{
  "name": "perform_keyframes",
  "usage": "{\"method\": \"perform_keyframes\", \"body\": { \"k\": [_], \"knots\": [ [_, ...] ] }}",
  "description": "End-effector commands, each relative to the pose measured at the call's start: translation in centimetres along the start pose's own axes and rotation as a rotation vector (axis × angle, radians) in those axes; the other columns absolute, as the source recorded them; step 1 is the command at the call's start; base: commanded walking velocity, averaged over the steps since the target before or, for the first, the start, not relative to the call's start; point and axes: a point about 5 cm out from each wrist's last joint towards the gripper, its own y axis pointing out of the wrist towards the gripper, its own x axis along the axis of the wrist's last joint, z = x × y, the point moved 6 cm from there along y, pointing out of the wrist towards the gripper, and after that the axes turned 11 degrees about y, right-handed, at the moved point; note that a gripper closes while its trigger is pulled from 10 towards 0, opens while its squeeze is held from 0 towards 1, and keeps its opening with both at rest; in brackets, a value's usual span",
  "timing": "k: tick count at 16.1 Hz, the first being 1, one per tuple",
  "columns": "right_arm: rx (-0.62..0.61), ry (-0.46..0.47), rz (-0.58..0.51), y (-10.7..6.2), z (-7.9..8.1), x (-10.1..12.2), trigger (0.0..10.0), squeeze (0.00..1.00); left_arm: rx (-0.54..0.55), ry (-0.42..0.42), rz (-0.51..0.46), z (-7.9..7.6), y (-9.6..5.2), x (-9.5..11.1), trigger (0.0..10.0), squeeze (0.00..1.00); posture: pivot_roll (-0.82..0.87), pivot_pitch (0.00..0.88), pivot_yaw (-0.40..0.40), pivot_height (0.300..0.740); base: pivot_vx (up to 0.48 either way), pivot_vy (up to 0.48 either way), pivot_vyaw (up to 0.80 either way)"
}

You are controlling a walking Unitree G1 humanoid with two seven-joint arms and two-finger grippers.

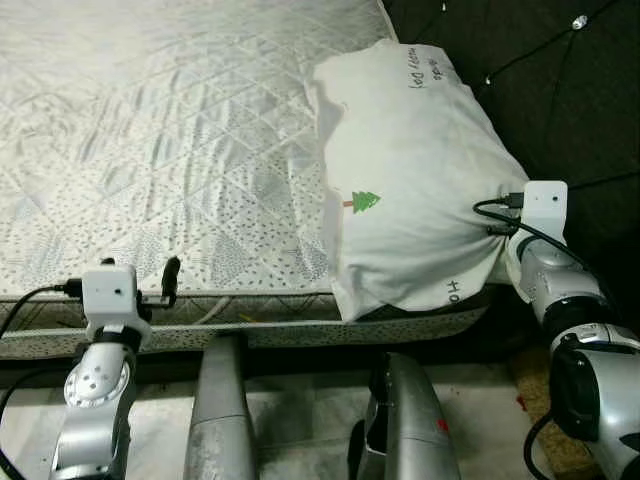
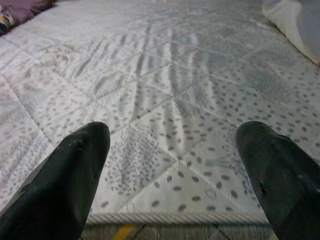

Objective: Clean up the room

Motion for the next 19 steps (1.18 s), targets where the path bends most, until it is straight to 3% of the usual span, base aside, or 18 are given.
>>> {"method": "perform_keyframes", "body": {
  "k": [1,2,3,5,7,10,13,15,16,18,19],
  "knots": [
    [-0.094,0.002,-0.025,-0.1,-3.4,0.6,0.0,0.00,-0.001,0.011,0.008,0.0,0.0,-0.3,10.0,0.00,0.12,0.045,-0.059,0.562,0.000,0.000,0.00],
    [-0.081,0.011,-0.034,-0.1,-3.7,0.9,0.0,0.00,-0.003,0.011,0.004,-0.1,0.3,-0.2,10.0,0.00,0.11,0.041,-0.057,0.562,0.000,0.000,0.00],
    [-0.035,0.048,-0.052,-0.1,-3.0,1.3,10.0,1.00,-0.005,0.009,0.000,-0.1,0.5,0.0,10.0,0.00,0.11,0.037,-0.056,0.562,0.000,0.000,0.00],
    [0.018,0.084,-0.053,-0.1,-1.9,1.4,10.0,1.00,-0.004,0.003,-0.012,-0.4,1.1,0.3,10.0,0.00,0.10,0.028,-0.057,0.562,0.000,0.000,0.00],
    [0.041,-0.008,-0.055,0.0,-0.9,1.7,10.0,1.00,-0.007,-0.006,-0.035,-0.7,1.8,1.1,10.0,0.00,0.10,0.014,-0.057,0.562,0.000,0.000,0.00],
    [0.073,-0.079,-0.113,0.0,0.1,3.9,10.0,1.00,0.000,-0.009,-0.054,-0.7,2.6,1.6,10.0,0.00,0.08,0.000,-0.058,0.562,0.000,0.000,0.00],
    [0.133,-0.125,-0.197,-0.3,2.3,5.4,10.0,1.00,0.005,-0.025,-0.098,-0.8,3.6,3.1,10.0,0.00,0.07,0.000,-0.057,0.562,0.000,0.000,0.00],
    [0.186,-0.168,-0.230,-0.7,3.6,5.1,10.0,1.00,-0.002,-0.031,-0.112,-1.1,3.8,3.5,10.0,0.00,0.06,0.000,-0.052,0.562,0.000,0.000,0.00],
    [0.259,-0.177,-0.264,-1.4,5.3,4.6,10.0,1.00,-0.013,-0.032,-0.121,-1.5,4.0,3.8,10.0,0.00,0.05,0.000,-0.040,0.562,0.000,0.000,0.00],
    [0.381,-0.182,-0.291,-3.2,8.0,2.3,10.0,1.00,-0.027,-0.026,-0.123,-1.8,4.0,3.8,10.0,0.00,0.04,0.000,-0.026,0.562,0.000,0.000,0.00],
    [0.414,-0.197,-0.281,-3.9,8.6,0.7,10.0,1.00,-0.034,-0.023,-0.120,-1.9,3.8,3.6,10.0,0.00,0.04,0.000,-0.024,0.562,0.000,0.000,0.00]
  ]
}}
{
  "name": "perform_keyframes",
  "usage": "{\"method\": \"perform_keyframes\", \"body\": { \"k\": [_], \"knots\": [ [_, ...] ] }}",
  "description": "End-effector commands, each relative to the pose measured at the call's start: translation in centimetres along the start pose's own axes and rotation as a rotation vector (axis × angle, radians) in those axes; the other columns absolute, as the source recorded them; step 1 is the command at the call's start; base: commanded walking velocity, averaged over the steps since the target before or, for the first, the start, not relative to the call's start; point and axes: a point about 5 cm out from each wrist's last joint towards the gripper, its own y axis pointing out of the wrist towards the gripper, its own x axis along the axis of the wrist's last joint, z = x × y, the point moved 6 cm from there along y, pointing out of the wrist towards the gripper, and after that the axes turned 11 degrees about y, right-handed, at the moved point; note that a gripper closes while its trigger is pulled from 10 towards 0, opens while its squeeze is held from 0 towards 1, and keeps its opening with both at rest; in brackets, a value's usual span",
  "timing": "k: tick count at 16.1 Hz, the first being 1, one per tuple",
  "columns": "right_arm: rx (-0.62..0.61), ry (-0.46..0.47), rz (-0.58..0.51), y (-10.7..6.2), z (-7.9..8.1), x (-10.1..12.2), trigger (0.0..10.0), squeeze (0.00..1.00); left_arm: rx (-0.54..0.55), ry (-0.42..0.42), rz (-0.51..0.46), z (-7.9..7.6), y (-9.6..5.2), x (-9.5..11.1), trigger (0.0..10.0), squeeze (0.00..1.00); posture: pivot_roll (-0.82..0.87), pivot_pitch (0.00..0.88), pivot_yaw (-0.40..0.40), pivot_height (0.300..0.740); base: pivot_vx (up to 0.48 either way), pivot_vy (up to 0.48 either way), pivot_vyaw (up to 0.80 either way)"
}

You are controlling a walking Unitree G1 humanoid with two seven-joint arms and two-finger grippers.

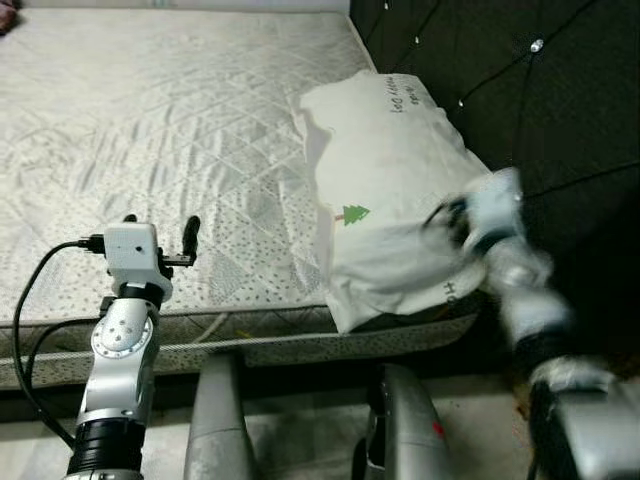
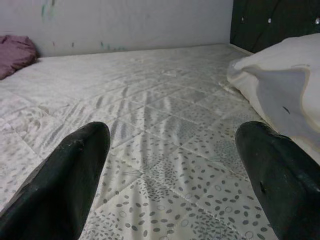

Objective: Clean up the room

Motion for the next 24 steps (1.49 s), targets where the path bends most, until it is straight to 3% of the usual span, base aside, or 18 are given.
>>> {"method": "perform_keyframes", "body": {
  "k": [1,5,7,11,15,16,24],
  "knots": [
    [-0.017,0.007,-0.023,-0.7,-0.4,0.2,10.0,1.00,-0.012,0.010,0.013,-0.2,-0.2,-0.4,10.0,0.00,0.04,0.000,-0.026,0.562,0.000,0.000,0.00],
    [-0.121,0.264,-0.067,-5.0,0.5,-2.5,10.0,1.00,-0.003,0.009,0.054,0.1,-1.6,-1.8,10.0,0.00,0.05,0.000,-0.029,0.562,0.000,0.000,0.00],
    [-0.154,0.266,-0.086,-6.2,0.6,-2.8,10.0,1.00,-0.006,0.007,0.054,0.0,-1.9,-1.8,10.0,0.00,0.04,0.000,-0.021,0.562,0.000,0.000,0.00],
    [-0.140,0.299,-0.159,-6.8,1.5,-0.4,10.0,1.00,-0.054,-0.035,0.052,-1.5,-2.3,-1.7,10.0,0.00,0.03,0.000,-0.035,0.562,0.000,0.000,0.00],
    [-0.010,0.408,-0.182,-7.0,4.9,1.0,10.0,1.00,-0.064,-0.040,0.058,-1.9,-2.7,-1.9,10.0,0.00,0.04,0.000,-0.041,0.580,0.000,0.000,0.00],
    [0.018,0.410,-0.187,-6.9,5.6,1.4,10.0,0.00,-0.069,-0.041,0.057,-2.0,-2.7,-1.9,10.0,0.00,0.04,0.000,-0.038,0.590,0.000,0.000,0.00],
    [0.122,0.414,-0.219,-5.6,7.5,4.1,10.0,0.00,-0.095,-0.039,0.020,-2.7,-1.3,-0.5,10.0,0.00,0.04,0.019,-0.036,0.680,0.000,0.000,0.00]
  ]
}}
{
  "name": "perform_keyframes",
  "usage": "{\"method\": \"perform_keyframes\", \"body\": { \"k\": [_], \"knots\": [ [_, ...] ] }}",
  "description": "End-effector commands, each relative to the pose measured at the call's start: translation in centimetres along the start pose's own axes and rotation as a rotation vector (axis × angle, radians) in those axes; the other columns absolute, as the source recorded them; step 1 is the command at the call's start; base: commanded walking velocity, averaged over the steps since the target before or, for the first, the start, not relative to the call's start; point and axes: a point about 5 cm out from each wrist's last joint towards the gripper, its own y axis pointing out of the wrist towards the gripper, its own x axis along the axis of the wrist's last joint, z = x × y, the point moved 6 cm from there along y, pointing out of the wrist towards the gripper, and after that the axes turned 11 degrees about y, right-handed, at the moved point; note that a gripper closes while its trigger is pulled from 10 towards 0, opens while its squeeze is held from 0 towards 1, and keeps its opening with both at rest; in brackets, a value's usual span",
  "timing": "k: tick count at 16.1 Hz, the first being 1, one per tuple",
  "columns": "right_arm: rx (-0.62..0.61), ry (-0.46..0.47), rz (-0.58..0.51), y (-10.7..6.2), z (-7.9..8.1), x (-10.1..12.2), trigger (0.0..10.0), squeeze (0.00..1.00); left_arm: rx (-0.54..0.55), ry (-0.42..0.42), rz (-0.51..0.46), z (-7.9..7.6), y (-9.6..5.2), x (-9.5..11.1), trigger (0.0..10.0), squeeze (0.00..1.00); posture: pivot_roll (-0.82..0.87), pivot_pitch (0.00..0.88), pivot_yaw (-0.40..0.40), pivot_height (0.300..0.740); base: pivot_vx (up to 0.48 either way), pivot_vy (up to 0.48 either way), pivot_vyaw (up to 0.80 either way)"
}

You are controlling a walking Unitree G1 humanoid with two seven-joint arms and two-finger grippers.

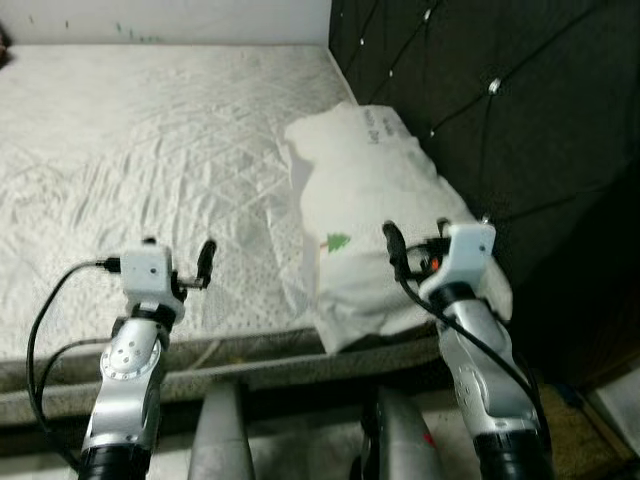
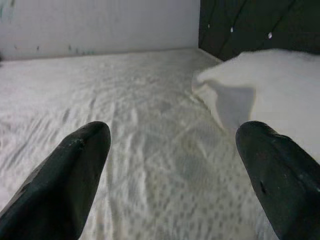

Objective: Clean up the room

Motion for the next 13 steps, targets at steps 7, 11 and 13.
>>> {"method": "perform_keyframes", "body": {
  "k": [7,11,13],
  "knots": [
    [-0.007,-0.009,0.006,0.2,-0.6,0.4,10.0,0.00,0.018,-0.005,-0.010,-0.2,0.9,0.8,10.0,0.00,0.04,0.047,-0.047,0.740,0.000,0.000,0.00],
    [-0.026,-0.023,0.030,-0.2,-1.2,-0.2,10.0,0.00,-0.011,0.004,0.004,-0.8,0.4,0.4,10.0,0.00,0.04,0.057,-0.045,0.740,0.000,0.000,0.00],
    [-0.064,-0.019,0.060,-1.0,-2.1,-1.0,10.0,0.00,-0.014,0.002,0.016,-0.7,-0.1,0.1,10.0,0.00,0.03,0.068,-0.040,0.740,0.000,0.000,0.00]
  ]
}}
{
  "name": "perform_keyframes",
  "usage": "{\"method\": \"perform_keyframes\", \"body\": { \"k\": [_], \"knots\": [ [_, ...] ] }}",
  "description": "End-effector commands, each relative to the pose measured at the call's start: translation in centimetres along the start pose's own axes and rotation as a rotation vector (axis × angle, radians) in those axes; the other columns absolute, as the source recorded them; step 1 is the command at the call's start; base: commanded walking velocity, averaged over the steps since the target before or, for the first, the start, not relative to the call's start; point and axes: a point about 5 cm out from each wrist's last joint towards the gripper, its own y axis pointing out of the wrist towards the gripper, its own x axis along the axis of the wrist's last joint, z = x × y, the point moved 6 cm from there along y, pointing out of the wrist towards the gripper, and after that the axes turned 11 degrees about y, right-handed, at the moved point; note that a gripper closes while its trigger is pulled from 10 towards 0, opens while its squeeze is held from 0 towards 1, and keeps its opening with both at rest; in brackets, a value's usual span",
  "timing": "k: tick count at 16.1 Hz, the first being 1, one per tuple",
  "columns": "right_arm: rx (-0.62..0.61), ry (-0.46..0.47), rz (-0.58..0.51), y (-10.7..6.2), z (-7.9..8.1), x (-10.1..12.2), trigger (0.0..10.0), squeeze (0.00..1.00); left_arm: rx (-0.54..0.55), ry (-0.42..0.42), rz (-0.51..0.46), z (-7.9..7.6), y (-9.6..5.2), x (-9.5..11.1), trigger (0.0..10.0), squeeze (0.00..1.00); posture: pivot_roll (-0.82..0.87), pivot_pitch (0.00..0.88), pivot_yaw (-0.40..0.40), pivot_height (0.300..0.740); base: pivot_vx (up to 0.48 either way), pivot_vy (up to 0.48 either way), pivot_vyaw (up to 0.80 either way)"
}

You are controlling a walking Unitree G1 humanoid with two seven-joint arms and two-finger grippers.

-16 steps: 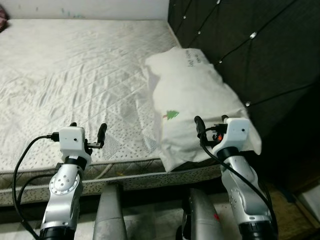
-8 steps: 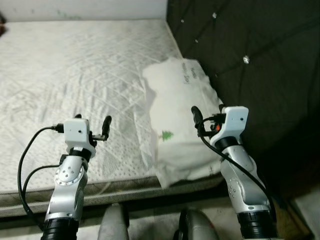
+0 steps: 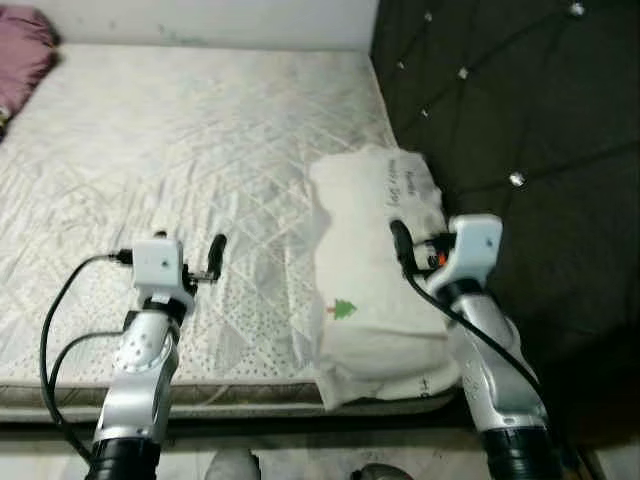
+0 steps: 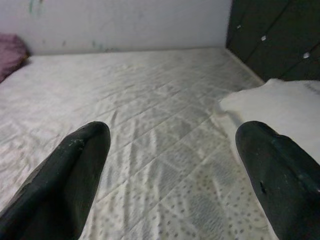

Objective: Clean up the room

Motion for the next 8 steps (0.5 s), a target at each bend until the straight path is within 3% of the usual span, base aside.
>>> {"method": "perform_keyframes", "body": {
  "k": [1,3,8],
  "knots": [
    [-0.018,-0.007,0.018,-0.6,-0.5,-0.4,10.0,0.00,-0.006,0.010,0.002,0.2,-0.3,0.0,10.0,0.00,0.03,0.068,-0.040,0.740,0.000,0.000,0.00],
    [-0.026,-0.005,0.029,-1.3,-0.8,-0.7,10.0,0.00,-0.008,0.012,0.009,0.2,-0.5,-0.1,10.0,0.00,0.03,0.079,-0.038,0.740,0.000,0.000,0.00],
    [-0.086,0.024,0.035,-1.2,-1.8,-0.8,10.0,0.00,-0.023,0.015,0.008,-0.3,-0.5,0.0,10.0,0.00,0.03,0.084,-0.034,0.740,0.000,0.000,0.00]
  ]
}}
